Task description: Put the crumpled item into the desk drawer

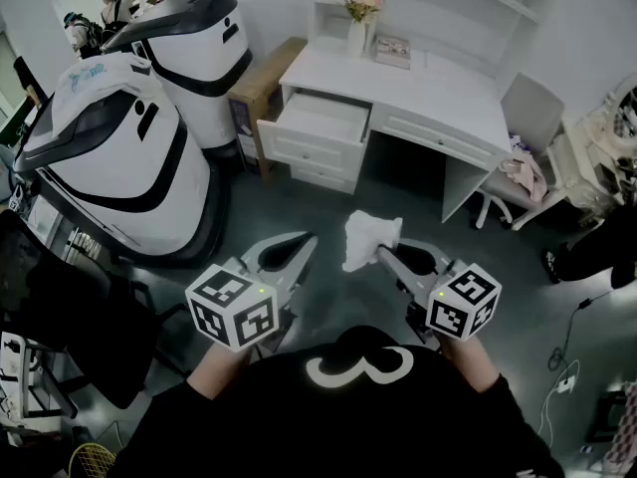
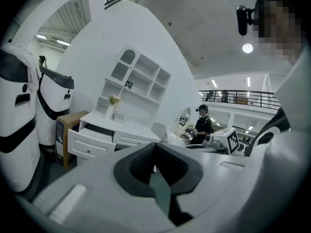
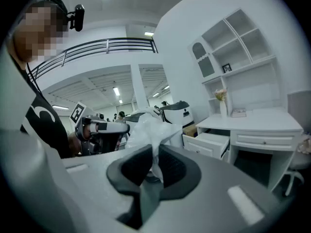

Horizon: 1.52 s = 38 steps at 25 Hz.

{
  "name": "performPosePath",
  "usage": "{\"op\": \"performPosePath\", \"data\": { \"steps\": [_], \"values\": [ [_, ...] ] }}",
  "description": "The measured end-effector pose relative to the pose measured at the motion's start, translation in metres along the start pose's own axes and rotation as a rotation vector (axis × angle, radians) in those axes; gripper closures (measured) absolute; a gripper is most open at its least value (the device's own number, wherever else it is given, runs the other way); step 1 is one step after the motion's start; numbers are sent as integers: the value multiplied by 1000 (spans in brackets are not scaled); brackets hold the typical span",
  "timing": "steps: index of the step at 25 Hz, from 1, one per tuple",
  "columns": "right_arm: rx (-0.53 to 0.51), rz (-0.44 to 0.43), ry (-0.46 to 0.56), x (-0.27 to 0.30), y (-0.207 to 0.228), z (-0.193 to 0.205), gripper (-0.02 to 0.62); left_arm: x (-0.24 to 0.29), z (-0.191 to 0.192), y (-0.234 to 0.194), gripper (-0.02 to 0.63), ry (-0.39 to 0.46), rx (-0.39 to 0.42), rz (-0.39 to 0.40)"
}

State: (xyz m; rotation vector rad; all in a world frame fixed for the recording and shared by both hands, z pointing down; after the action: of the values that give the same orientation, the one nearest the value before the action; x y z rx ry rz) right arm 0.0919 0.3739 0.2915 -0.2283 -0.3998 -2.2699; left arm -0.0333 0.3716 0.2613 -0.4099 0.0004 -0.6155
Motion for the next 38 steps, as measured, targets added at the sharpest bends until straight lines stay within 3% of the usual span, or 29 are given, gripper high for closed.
{"op": "performPosePath", "data": {
  "steps": [14,22,31,38],
  "values": [
    [10,24,7,-17,3,3,554,7,1,18,595,-11,12,22],
    [35,16,31,1,16,1,554,13,4,3,595,-29,19,3],
    [61,-23,11,60,58,-4,554,47,4,-57,595,-50,-22,-31],
    [122,-48,-40,146,130,-17,554,102,-13,-150,595,-83,-89,-91]
  ]
}}
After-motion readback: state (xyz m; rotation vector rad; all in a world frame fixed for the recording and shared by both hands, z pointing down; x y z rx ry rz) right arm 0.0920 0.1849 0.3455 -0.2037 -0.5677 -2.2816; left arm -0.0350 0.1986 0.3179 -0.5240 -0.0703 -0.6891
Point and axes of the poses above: the fingertips, and each gripper's own axes: x forward along the fingers, y to its right, z out of its underside, the point moved 1 cm from there along -x, backward along the fingers, and after that the axes turned 9 degrees about z, right-handed, at the moved point
